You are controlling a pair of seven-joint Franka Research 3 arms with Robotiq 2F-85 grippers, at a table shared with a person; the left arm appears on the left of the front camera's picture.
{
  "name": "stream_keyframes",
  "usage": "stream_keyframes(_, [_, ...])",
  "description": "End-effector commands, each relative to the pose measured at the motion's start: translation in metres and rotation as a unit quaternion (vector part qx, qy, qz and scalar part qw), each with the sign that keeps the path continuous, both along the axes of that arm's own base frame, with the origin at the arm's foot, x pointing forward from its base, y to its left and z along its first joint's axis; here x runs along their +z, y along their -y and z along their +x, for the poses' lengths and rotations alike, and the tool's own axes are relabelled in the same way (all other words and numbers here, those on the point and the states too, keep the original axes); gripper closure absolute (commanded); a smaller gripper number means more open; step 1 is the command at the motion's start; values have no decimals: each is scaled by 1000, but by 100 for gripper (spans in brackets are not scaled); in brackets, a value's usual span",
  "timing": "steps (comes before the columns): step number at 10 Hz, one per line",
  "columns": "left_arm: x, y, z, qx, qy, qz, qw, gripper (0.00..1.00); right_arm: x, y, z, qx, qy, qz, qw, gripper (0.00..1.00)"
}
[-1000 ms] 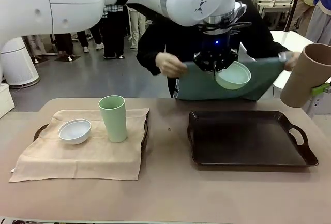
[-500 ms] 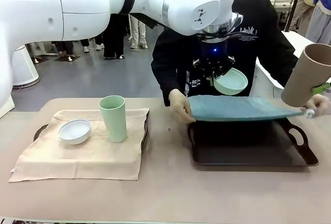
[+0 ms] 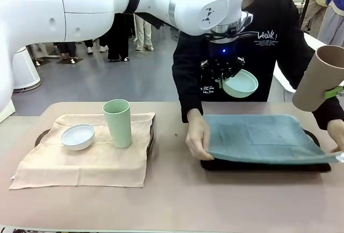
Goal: Set up a tray with a mat and arrange the tableware.
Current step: Place the Picnic Bowl and Reusable plastic cup back onto the Handle tray in front of the human's position.
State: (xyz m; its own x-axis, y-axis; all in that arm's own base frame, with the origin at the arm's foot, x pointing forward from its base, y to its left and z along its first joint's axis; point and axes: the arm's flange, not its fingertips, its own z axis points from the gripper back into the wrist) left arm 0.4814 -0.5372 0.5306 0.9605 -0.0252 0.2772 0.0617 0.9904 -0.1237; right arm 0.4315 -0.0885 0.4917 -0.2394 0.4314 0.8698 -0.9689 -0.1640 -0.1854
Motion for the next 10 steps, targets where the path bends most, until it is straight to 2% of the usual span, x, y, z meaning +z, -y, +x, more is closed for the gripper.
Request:
stream_keyframes(1, [5,0,3,-11,-6,-7,1000,100,1,-1,1,-3,4,1,1000,100])
stream_keyframes(10, [5,0,3,-11,-6,-7,1000,100,1,-1,1,-3,4,1,1000,100])
